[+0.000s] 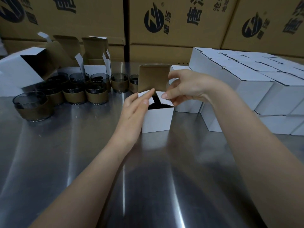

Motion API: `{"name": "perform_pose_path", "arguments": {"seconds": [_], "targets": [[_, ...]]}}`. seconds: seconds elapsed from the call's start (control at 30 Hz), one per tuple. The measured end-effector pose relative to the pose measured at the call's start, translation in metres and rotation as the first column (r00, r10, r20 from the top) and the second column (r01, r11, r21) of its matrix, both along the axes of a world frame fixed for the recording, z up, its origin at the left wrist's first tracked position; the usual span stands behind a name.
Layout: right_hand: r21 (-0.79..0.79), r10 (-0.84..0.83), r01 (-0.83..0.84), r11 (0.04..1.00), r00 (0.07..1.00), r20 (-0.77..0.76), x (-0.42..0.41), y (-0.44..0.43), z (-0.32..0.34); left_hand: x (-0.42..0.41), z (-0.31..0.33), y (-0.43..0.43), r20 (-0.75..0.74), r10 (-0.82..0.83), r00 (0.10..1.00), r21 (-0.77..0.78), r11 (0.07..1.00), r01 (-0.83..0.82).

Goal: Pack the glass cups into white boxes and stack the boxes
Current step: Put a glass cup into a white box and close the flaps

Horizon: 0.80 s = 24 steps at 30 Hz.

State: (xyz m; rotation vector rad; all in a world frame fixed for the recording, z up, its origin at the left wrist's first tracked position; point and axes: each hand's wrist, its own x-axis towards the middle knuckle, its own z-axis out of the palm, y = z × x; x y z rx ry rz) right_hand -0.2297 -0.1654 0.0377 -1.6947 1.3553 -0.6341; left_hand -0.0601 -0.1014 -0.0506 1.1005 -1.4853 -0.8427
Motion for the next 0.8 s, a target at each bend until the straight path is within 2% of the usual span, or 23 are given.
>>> {"name": "perform_pose_path", "arguments": {"seconds": [0.2,0.37,0.57,0.7,0.8], "targets": [[-0.026,0.01,-0.011,1.0,0.999,-0.049,0.003,-0.003,-0.003,-0.001,0.002,0.0,-0.161,-0.015,0.987,0.027,0.999,0.019],[-0.012,0.082,-0.082,0.997,0.996,-0.021,0.0,-0.005,-0.006,0.0,0.003,-0.003,-0.428,-0.003,0.904,0.106,0.993,0.053],[0.023,0.148,-0.151,0.988,0.985,0.094,-0.002,-0.008,-0.015,0.001,0.004,-0.006,-0.455,-0.008,0.891,0.12,0.99,0.07],[-0.003,0.141,-0.143,0.99,0.969,0.204,-0.004,-0.007,-0.024,0.003,0.004,-0.005,-0.459,-0.046,0.887,0.08,0.992,0.093],[-0.037,0.169,-0.165,0.986,0.961,0.217,-0.004,-0.003,-0.032,0.004,0.004,-0.004,-0.444,-0.074,0.893,0.059,0.992,0.111]]}}
